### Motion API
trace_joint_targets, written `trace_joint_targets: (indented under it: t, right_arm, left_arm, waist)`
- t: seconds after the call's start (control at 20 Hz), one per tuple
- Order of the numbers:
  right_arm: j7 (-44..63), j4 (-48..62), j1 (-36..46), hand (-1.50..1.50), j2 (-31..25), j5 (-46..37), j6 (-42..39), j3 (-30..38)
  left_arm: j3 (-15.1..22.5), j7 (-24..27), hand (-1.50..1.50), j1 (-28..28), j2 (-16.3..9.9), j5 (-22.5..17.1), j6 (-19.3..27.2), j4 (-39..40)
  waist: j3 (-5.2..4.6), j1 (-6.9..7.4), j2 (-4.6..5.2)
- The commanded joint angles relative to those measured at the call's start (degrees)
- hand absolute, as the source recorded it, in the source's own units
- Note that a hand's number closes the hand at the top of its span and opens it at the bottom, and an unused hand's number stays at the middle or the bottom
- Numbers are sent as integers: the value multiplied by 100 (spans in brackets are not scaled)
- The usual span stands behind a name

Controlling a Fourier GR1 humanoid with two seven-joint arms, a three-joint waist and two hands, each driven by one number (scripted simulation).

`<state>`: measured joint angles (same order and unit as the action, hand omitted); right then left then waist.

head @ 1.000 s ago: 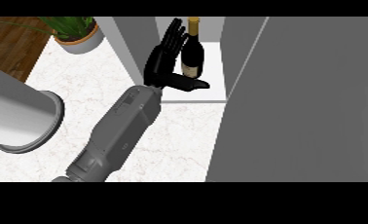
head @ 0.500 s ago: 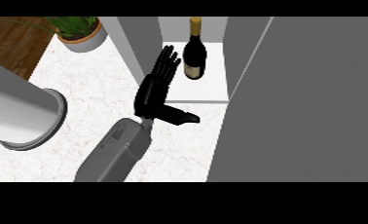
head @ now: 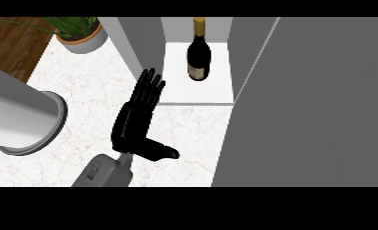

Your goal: Pick up the wine, place it into the cabinet and close the cabinet

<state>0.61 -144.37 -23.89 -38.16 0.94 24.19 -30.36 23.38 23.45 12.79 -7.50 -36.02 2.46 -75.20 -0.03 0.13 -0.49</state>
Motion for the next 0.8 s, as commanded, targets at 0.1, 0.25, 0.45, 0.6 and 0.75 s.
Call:
trace_joint_targets:
  t: [0.1,0.25,0.45,0.6,0.75]
  right_arm:
    - [47,-1084,-685,-150,-314,87,-324,-371]
    - [297,-1278,-468,-150,-462,409,-590,-521]
    - [169,-932,-196,150,-704,245,-1198,-1138]
    - [-41,-938,-109,150,-901,244,-1547,-1229]
    - [40,-1131,-82,150,-963,412,-1650,-1177]
  left_arm:
    - [-41,-117,-150,-861,-488,-83,-178,-983]
    - [-152,135,-150,-1123,-663,-13,-235,-1147]
    - [-643,213,-150,-1112,-1113,-272,-732,-1034]
    - [-781,112,-150,-1306,-1312,-304,-682,-1435]
    - [-1155,1,-150,-1216,-1542,-507,-870,-1243]
  waist:
    - [7,-71,-12]
    - [3,-27,-9]
    - [-6,-4,17]
    - [2,17,7]
    - [0,-25,30]
